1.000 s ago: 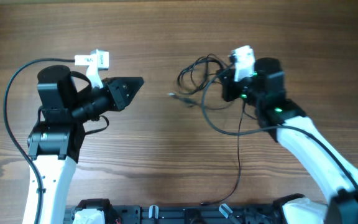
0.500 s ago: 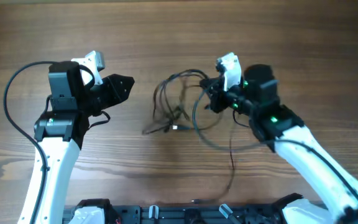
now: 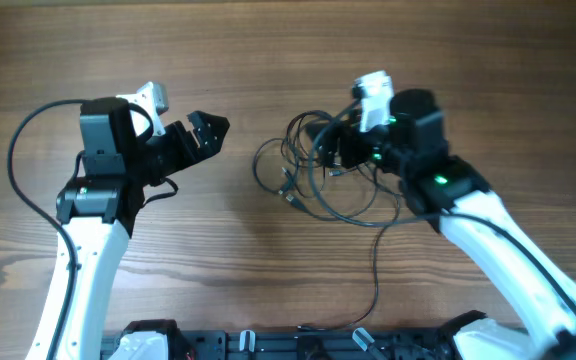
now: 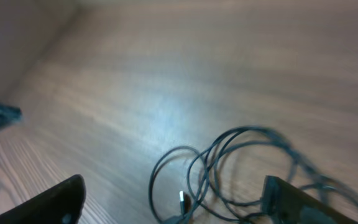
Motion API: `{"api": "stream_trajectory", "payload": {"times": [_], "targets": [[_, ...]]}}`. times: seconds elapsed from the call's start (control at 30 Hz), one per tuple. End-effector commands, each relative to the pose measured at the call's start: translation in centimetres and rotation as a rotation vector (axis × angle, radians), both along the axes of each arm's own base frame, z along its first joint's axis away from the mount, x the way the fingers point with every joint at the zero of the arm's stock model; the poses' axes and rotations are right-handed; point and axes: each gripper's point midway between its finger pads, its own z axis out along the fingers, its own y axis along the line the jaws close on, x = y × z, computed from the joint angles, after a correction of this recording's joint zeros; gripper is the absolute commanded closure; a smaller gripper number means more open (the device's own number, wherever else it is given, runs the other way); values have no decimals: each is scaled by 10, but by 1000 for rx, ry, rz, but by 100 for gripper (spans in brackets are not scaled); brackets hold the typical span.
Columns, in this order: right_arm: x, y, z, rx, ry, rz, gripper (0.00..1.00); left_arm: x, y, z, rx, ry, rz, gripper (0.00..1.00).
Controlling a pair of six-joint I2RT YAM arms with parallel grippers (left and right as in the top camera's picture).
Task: Untangle cables
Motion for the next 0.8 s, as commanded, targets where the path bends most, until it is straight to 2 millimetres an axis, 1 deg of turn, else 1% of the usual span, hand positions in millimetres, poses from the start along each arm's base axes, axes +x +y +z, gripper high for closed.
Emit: {"api": "stream_trajectory", "payload": {"times": [0.0, 0.03, 0.07, 0.1, 0.17, 0.23, 0.27, 0.33, 0.37, 0.43, 0.47, 0.5, 0.53, 0.6, 0.67, 0.7, 0.77], "targets": [[7, 25, -68, -33, 124, 84, 28, 5, -2, -22, -29, 88, 21, 0], [10, 27, -84, -32, 155, 74, 34, 6, -2, -28, -37, 113, 30, 0], [15, 29, -100, -26, 187, 55, 30, 8, -2, -35, -41, 140, 35, 0], [20, 32, -110, -18, 191, 47, 28, 9, -2, -41, -41, 155, 35, 0], [28, 38, -121, 3, 190, 38, 29, 10, -2, -51, -41, 189, 36, 0], [29, 45, -132, 38, 225, 15, 34, 10, -3, -60, -49, 222, 40, 0], [30, 52, -140, 73, 257, -12, 38, 11, -7, -64, -56, 236, 39, 0], [32, 58, -150, 93, 278, -62, 40, 13, -19, -64, -52, 221, 5, 0], [34, 59, -155, 98, 286, -90, 43, 13, -26, -63, -51, 210, -15, 0], [37, 57, -168, 78, 296, -179, 48, 14, -44, -63, -43, 189, -63, 0], [39, 53, -173, 48, 283, -214, 48, 14, -47, -66, -29, 189, -67, 0], [41, 50, -176, 30, 273, -236, 48, 14, -49, -72, 5, 195, -58, 0], [44, 44, -177, 10, 260, -268, 43, 15, -49, -76, 25, 201, -52, 0], [47, 42, -176, 10, 247, -282, 43, 15, -49, -80, 35, 210, -49, 0], [48, 45, -172, 24, 237, -266, 31, 17, -45, -84, 56, 214, -29, 0], [48, 52, -163, 55, 227, -228, 24, 19, -39, -88, 80, 218, -3, 0], [51, 55, -138, 92, 191, -208, 23, 23, -29, -94, 83, 253, 95, 0]]}}
